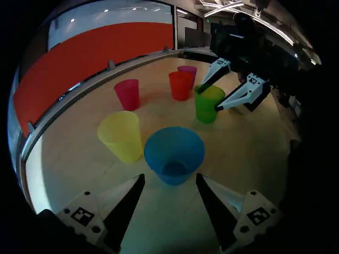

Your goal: Pour water

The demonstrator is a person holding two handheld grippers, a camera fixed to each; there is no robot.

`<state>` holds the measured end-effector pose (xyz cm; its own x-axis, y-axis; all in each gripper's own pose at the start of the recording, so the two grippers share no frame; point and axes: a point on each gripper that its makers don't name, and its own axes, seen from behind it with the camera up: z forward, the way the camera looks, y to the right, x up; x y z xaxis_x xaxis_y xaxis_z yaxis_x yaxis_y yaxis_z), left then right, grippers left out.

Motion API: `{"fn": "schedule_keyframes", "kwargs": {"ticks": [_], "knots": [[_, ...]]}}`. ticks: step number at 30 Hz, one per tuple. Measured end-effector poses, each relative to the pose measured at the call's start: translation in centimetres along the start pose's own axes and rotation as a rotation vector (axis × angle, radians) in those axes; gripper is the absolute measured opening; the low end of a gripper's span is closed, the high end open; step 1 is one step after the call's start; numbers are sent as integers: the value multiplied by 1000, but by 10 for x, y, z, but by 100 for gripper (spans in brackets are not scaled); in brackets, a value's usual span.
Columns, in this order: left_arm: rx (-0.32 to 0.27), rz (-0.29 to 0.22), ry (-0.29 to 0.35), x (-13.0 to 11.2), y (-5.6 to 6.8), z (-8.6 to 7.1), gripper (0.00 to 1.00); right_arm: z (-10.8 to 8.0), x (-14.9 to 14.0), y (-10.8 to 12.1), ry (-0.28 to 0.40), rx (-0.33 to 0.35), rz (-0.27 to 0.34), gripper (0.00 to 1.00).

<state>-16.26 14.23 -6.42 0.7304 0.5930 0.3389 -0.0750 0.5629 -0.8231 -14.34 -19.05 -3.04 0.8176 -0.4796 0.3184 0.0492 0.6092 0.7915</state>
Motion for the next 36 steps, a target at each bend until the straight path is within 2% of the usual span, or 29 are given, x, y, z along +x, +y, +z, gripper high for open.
{"fn": "schedule_keyframes", "kwargs": {"ticks": [11, 18, 29, 36], "knots": [[25, -31, 29, 3, -1, -11, 89, -3, -8, -2, -7, -12, 6, 94], [49, -48, 36, 0, -2, -18, 90, -8, -11, -3, -4, -30, 23, 100], [122, -115, 96, 1, -14, -37, 89, -38, -20, 3, 24, -97, 60, 100], [198, -144, 140, 3, -26, -49, 89, -60, -24, 9, 57, -153, 105, 100]]}}
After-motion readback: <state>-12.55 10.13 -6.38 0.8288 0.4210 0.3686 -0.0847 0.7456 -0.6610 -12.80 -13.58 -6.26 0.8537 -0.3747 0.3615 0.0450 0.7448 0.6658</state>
